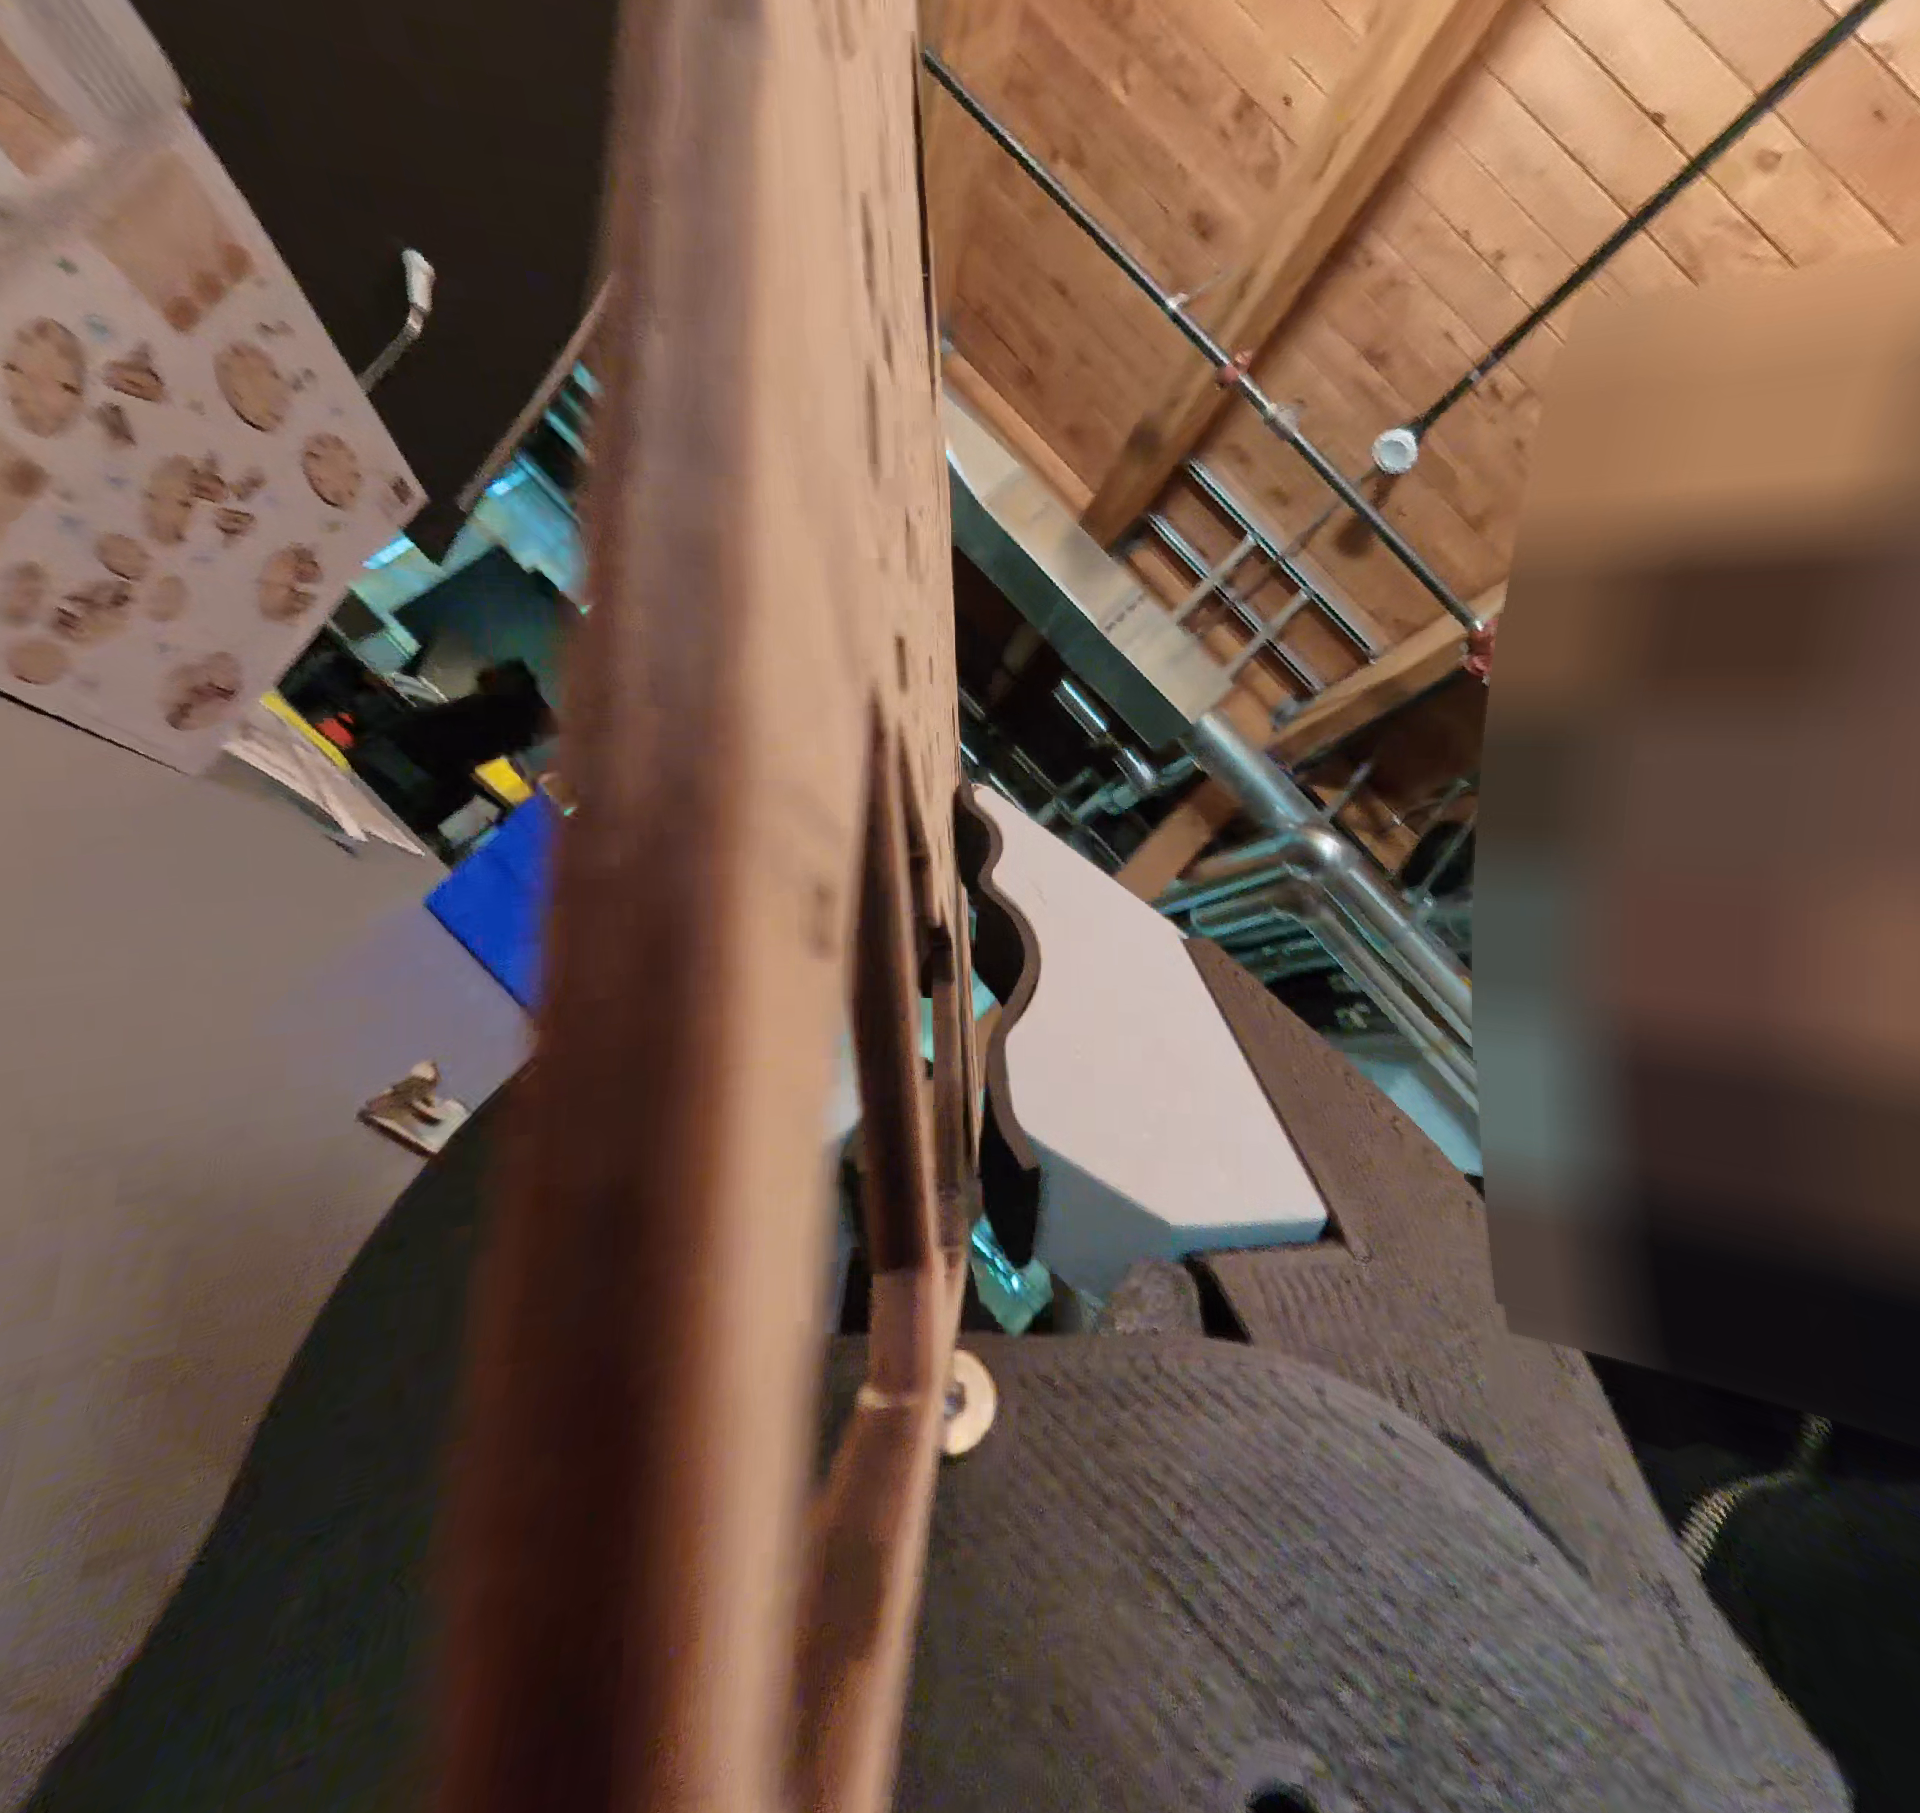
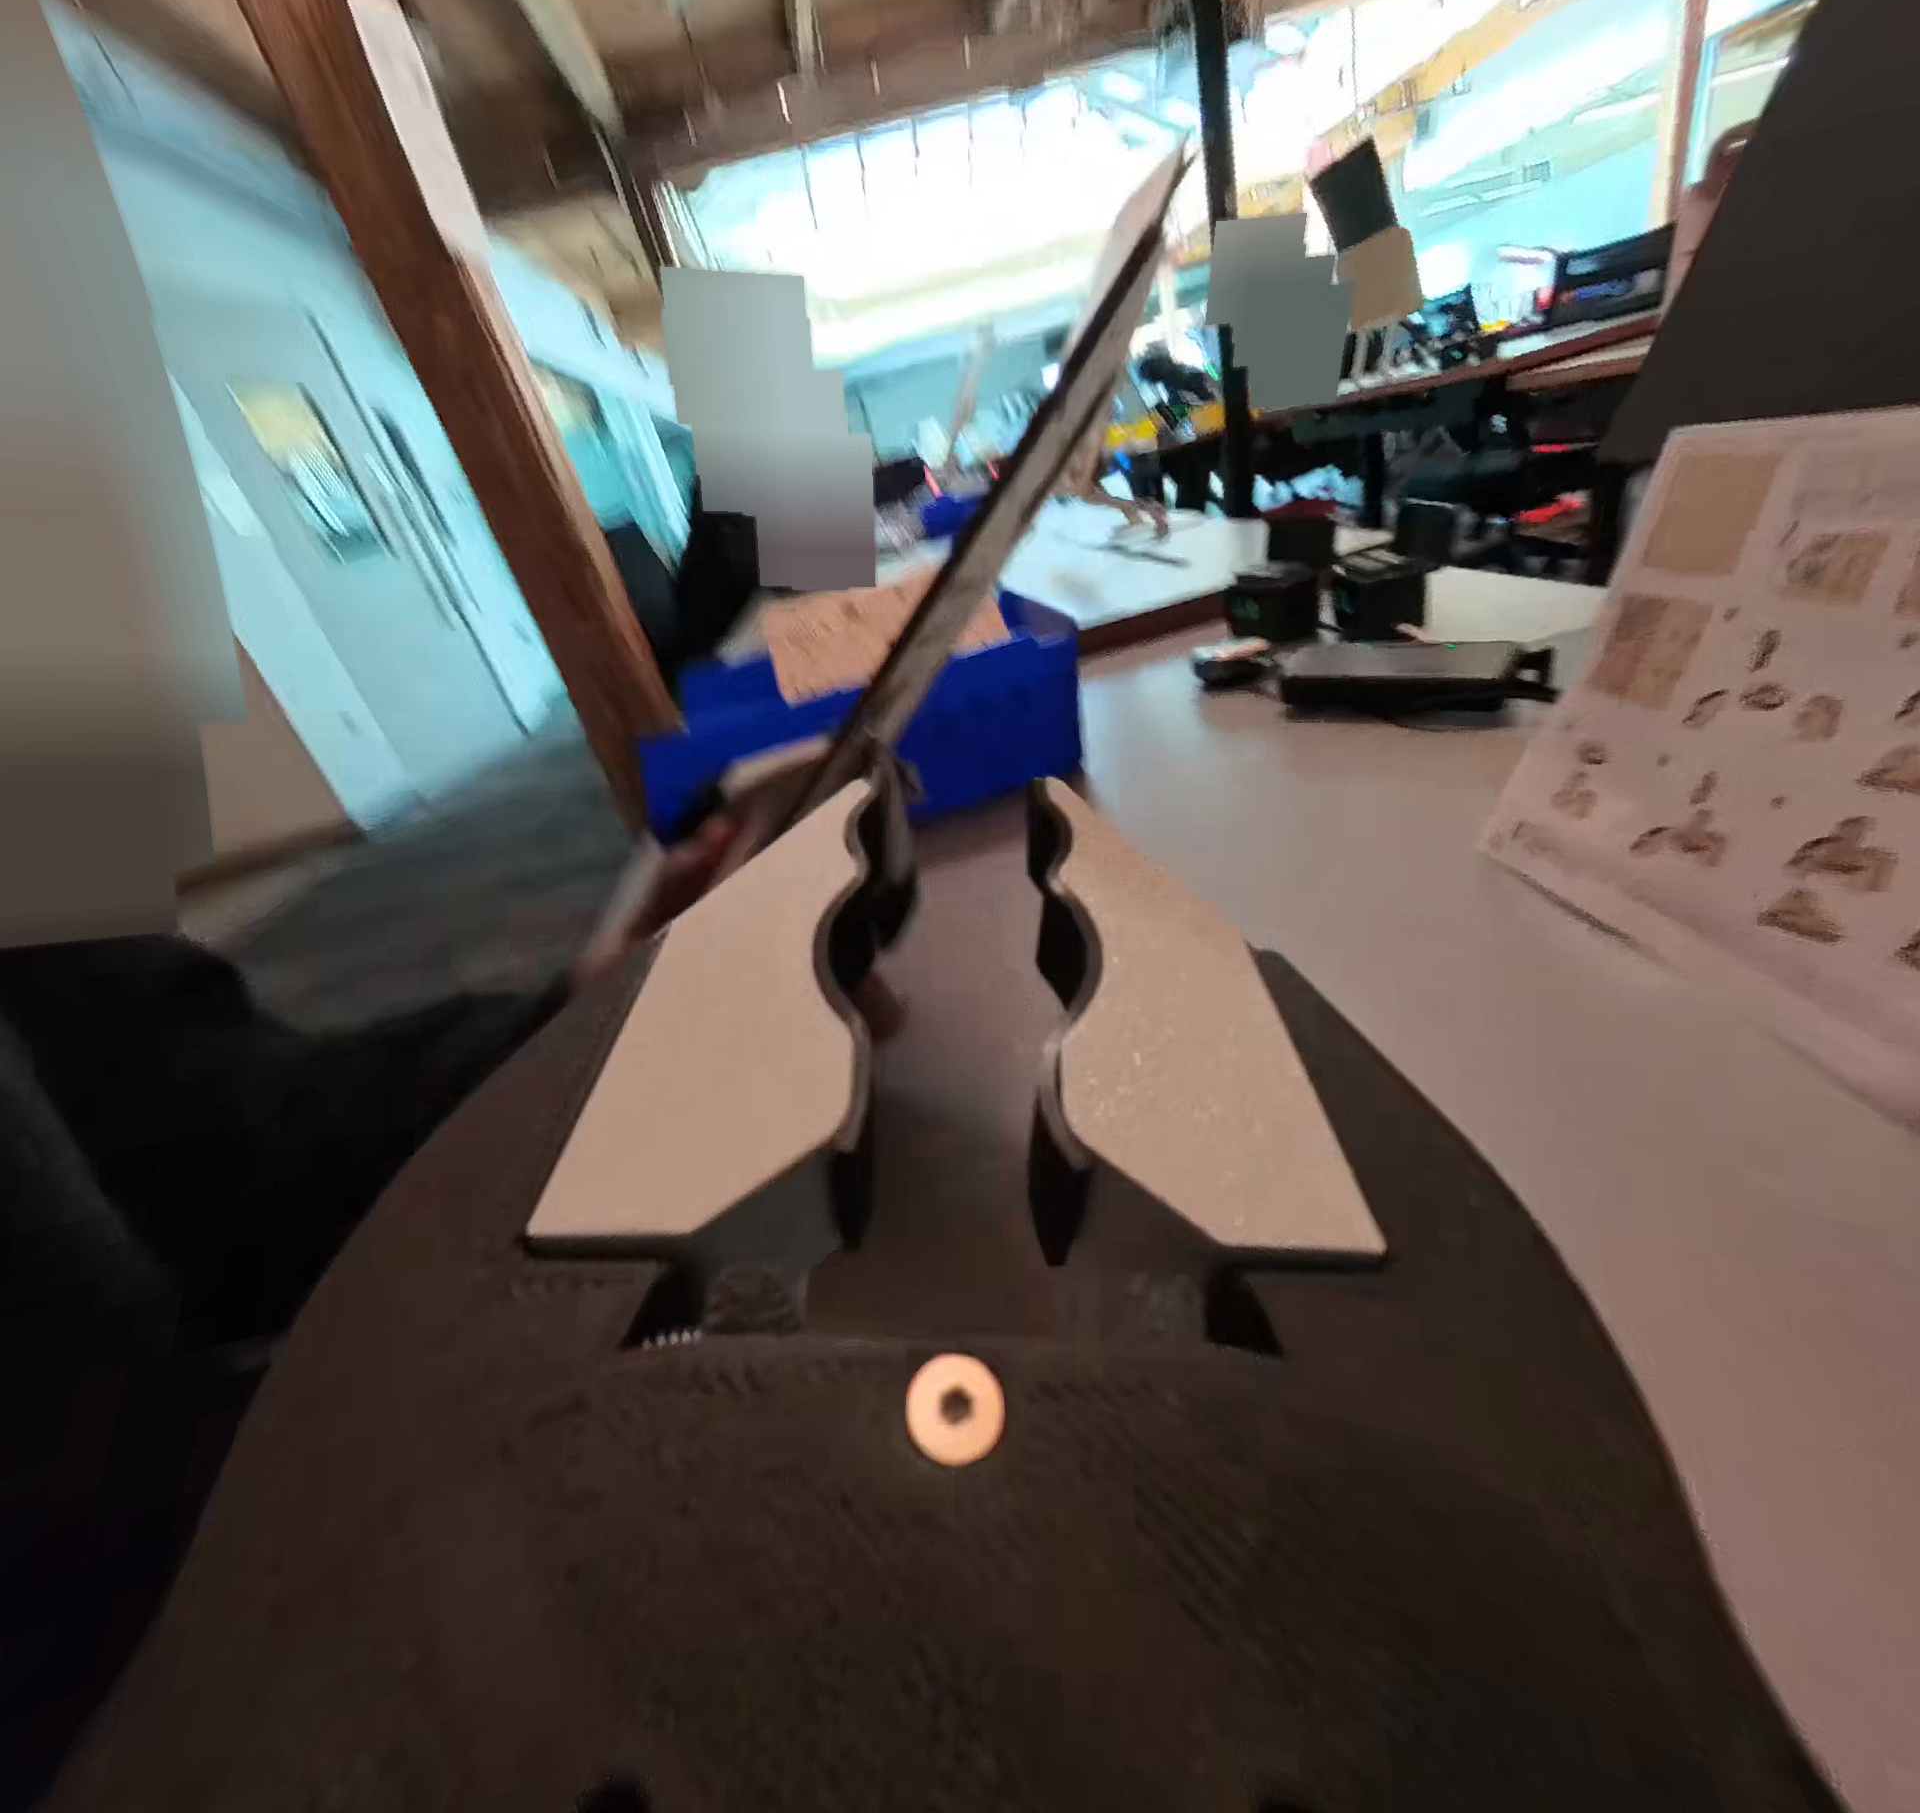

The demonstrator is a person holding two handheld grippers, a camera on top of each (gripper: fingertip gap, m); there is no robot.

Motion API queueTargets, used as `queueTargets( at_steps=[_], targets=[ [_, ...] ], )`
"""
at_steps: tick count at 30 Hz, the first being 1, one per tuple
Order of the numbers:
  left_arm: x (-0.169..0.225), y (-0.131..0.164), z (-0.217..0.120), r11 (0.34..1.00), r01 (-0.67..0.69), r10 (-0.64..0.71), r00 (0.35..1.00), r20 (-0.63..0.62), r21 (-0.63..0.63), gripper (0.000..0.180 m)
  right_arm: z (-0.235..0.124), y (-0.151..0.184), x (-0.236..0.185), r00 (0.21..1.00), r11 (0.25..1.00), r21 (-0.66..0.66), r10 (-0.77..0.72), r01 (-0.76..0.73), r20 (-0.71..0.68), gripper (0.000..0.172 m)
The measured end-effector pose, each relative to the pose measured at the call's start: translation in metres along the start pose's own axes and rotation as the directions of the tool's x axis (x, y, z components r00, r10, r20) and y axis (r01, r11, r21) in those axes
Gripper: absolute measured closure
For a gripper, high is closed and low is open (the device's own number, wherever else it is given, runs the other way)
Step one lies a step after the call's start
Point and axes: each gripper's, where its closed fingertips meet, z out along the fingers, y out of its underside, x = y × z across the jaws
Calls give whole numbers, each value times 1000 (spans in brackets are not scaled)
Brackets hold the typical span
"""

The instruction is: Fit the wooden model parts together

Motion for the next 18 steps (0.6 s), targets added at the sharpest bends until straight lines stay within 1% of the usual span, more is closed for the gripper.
queueTargets(
  at_steps=[2,3,5,7,11,12,13,18],
  targets=[
    [3,10,4,999,-13,12,1000,-13,-53,180,5,14,-6,981,977,-97,-193,191,-19,145],
    [4,14,6,997,-21,20,1000,-18,-75,180,7,18,-12,962,957,-109,-272,270,-6,144],
    [7,19,8,994,-22,19,999,-30,-103,180,9,18,-27,929,926,-66,-370,371,18,147],
    [8,22,8,993,2,-8,999,-48,-118,180,10,16,-35,909,909,-32,-416,416,24,153],
    [13,32,11,985,31,-46,996,-81,-170,180,8,13,-41,909,910,0,-414,415,50,158],
    [12,32,11,986,25,-39,996,-78,-168,180,8,14,-43,909,911,2,-411,412,69,162],
    [12,31,11,986,22,-35,996,-80,-163,180,9,15,-45,911,914,-2,-404,406,82,170],
    [21,32,11,985,26,-48,990,-129,-171,180,9,12,-52,946,959,2,-281,285,162,172]
  ],
)
